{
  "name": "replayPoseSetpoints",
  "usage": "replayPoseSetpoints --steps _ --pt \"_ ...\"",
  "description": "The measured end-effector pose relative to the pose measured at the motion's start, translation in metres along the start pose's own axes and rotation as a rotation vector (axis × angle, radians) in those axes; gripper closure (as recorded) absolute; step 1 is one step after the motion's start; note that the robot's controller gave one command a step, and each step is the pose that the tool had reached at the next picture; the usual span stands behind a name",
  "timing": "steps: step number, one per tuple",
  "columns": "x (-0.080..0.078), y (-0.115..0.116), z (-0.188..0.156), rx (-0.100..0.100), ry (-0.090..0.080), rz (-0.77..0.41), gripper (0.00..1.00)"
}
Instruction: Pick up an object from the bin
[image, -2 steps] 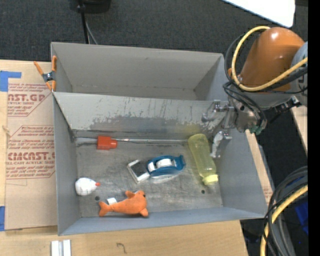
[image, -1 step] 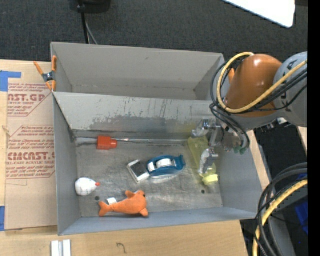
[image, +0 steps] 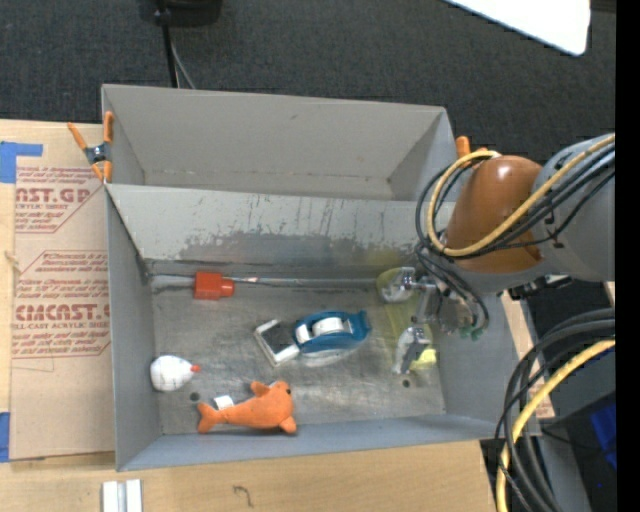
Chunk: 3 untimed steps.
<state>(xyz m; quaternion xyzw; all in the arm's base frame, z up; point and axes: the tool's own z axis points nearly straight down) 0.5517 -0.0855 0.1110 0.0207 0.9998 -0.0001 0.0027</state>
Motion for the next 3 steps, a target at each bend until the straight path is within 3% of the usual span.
replayPoseSetpoints --steps 1,2,3 --pt "-0.006 0.064 0.037 0.002 -0.005 0.01 1.0" --pt "-0.006 0.064 0.037 0.002 -0.005 0.01 1.0" --pt "0.001 0.079 -0.112 0.0 0.007 -0.008 1.0"
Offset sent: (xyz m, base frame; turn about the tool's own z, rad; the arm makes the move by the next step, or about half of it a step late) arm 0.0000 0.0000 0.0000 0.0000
